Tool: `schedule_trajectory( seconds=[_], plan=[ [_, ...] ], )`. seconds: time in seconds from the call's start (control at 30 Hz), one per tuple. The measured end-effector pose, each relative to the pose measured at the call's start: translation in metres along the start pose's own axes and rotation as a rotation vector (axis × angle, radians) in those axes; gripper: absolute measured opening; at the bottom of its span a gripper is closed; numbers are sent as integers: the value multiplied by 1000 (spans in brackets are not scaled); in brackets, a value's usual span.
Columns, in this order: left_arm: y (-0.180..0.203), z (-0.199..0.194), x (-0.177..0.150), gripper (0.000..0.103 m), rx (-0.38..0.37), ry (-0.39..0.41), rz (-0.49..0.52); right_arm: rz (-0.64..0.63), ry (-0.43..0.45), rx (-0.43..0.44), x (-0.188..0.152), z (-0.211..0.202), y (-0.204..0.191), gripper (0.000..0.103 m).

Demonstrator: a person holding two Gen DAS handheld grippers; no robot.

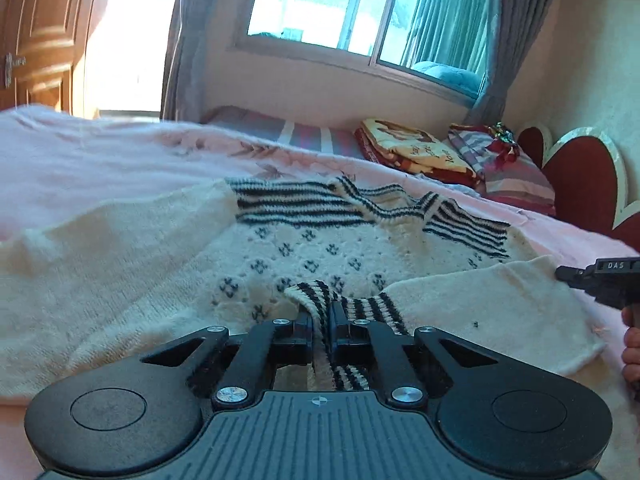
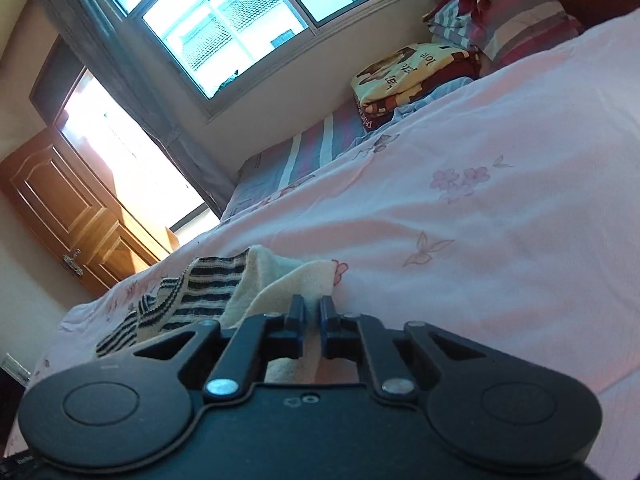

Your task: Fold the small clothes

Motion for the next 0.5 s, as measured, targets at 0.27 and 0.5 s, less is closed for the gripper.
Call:
schedule_trajectory(
  seconds=[0.27, 0.5],
  plan=[
    [-10, -21, 19, 48, 190, 97, 45, -94, 78, -34, 13, -16, -13, 18],
    [41, 30, 5, 57, 0, -117, 179, -242, -16, -73, 8, 29, -30, 9]
  ],
)
Point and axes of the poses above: each gripper's, at about its wrist camera, not at the fingertips, and z roughly the way its jaws point, y to its right, x to its top, the point moved 5 cm from there along z, roughly the way its jaws point, and after that the axes turned 4 degrees about -x, right-handed, at the moved point
